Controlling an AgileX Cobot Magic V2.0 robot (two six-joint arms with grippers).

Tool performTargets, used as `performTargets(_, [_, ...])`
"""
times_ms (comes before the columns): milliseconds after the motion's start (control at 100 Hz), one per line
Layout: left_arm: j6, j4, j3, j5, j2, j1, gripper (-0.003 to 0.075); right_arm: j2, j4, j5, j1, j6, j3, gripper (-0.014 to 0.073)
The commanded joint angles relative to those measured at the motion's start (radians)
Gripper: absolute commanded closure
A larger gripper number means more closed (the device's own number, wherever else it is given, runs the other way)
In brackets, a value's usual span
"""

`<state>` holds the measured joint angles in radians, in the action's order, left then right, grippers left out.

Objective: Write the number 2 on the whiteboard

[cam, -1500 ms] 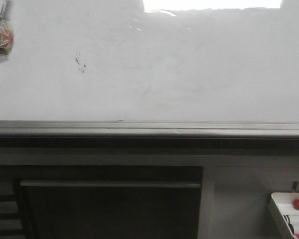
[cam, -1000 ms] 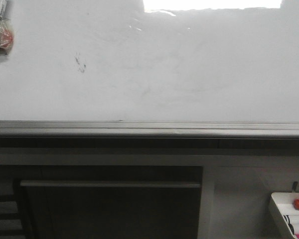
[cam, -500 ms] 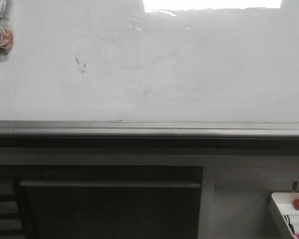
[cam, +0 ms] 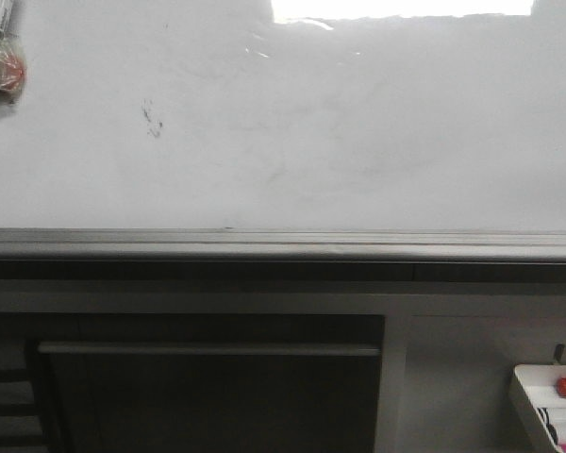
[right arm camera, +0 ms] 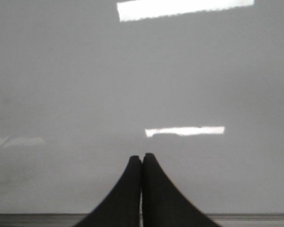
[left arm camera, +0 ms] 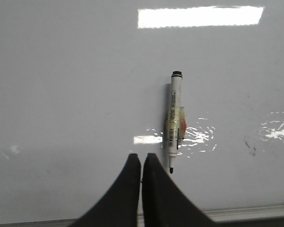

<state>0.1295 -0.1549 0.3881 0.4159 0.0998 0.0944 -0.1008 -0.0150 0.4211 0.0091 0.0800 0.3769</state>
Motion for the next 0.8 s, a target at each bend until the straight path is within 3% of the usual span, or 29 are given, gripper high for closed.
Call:
performTargets(0, [-0.006,0.002,0.118,0.028,0.083,0.01,0.0738,-0.093,0.002,0.036,-0.008,-0.043,0.114,0.0658])
performTargets(130, [-0.006,0.065,0.204,0.1,0.164,0.01,0.0738,-0.218,0.002,0.135,-0.008,-0.08,0.207,0.0658])
performTargets(230, [-0.006,0.065,0.219,0.08,0.203,0.01,0.0738,-0.285,0.006,0.187,-0.008,-0.08,0.25,0.0658])
performTargets(650, [-0.006,0.058,0.217,0.087,0.223,0.01,0.073,-0.381,0.006,0.164,-0.008,-0.08,0.253,0.0657])
performTargets(720, [-0.001,0.06,0.217,0.092,0.225,0.01,0.0656,-0.381,0.008,0.164,-0.008,-0.08,0.253,0.0637])
performTargets(790, [0.017,0.06,0.217,0.09,0.233,0.01,0.0493,-0.381,0.008,0.164,-0.008,-0.08,0.253,0.0559])
